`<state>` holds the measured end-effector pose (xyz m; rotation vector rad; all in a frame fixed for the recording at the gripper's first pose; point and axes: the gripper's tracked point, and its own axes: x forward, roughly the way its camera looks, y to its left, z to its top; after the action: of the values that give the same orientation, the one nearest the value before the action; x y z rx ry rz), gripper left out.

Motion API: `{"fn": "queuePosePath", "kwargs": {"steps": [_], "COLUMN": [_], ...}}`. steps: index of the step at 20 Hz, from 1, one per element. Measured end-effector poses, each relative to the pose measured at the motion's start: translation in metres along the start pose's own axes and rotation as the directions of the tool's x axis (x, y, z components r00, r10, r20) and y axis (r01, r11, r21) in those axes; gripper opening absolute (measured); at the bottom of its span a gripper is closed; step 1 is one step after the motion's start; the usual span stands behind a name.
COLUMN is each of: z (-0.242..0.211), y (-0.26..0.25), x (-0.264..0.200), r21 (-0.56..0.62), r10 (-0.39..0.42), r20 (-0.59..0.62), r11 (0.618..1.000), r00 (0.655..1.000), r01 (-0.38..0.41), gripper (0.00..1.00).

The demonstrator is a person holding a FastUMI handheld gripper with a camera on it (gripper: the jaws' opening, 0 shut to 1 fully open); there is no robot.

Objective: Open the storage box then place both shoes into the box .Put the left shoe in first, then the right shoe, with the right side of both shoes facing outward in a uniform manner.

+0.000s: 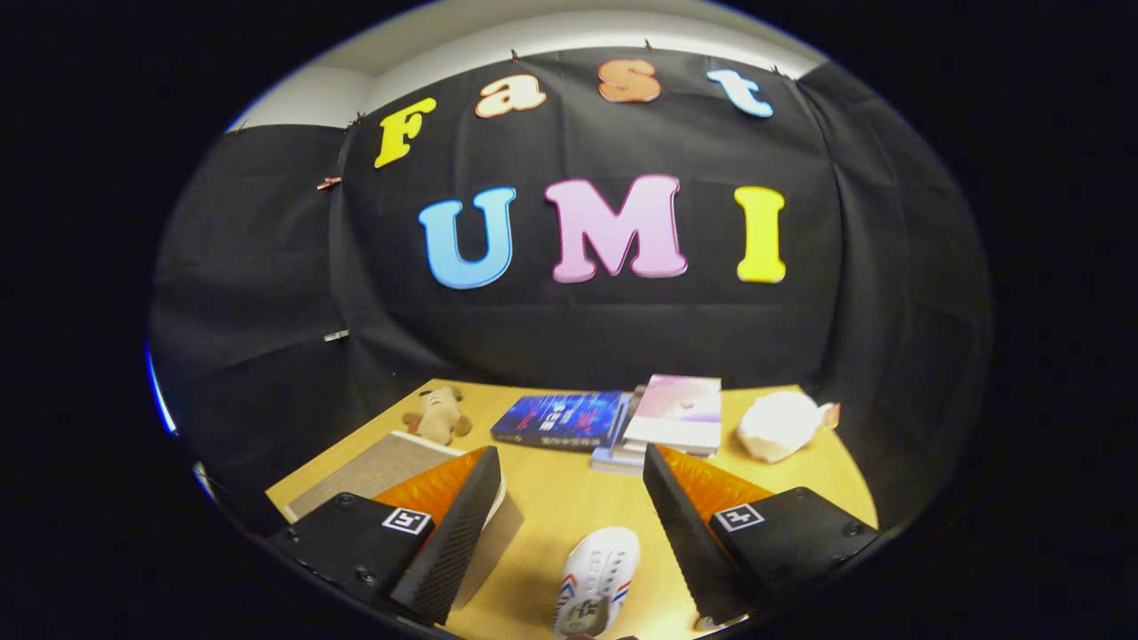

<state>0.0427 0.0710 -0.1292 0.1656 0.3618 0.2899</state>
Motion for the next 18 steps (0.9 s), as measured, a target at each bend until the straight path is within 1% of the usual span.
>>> {"fn": "queuePosePath", "kwargs": {"steps": [2, 3, 5, 7, 9, 11, 12, 13, 15, 17, 18], "z": [-0.031, -0.049, -0.083, -0.110, -0.128, -0.140, -0.148, -0.151, -0.154, -0.159, -0.162], "y": [0.012, 0.020, 0.042, 0.064, 0.084, 0.104, 0.110, 0.113, 0.117, 0.122, 0.124], "x": [0.010, 0.014, 0.019, 0.019, 0.019, 0.016, 0.015, 0.016, 0.021, 0.021, 0.019], "r21": [0.080, 0.118, 0.202, 0.295, 0.392, 0.502, 0.541, 0.578, 0.654, 0.706, 0.730], "r10": [0.069, 0.116, 0.224, 0.335, 0.434, 0.537, 0.575, 0.604, 0.646, 0.681, 0.704], "r20": [-0.085, -0.134, -0.226, -0.288, -0.317, -0.317, -0.319, -0.306, -0.286, -0.270, -0.260], "r11": [0.995, 0.988, 0.963, 0.922, 0.870, 0.795, 0.763, 0.732, 0.671, 0.621, 0.591], "r00": [0.994, 0.984, 0.948, 0.897, 0.844, 0.782, 0.753, 0.736, 0.708, 0.681, 0.661], "r01": [-0.062, -0.100, -0.179, -0.250, -0.300, -0.342, -0.353, -0.361, -0.349, -0.340, -0.343], "gripper": [0.98, 0.98, 0.98, 0.98, 0.98, 0.98, 0.98, 0.98, 0.98, 0.98, 0.98]}}
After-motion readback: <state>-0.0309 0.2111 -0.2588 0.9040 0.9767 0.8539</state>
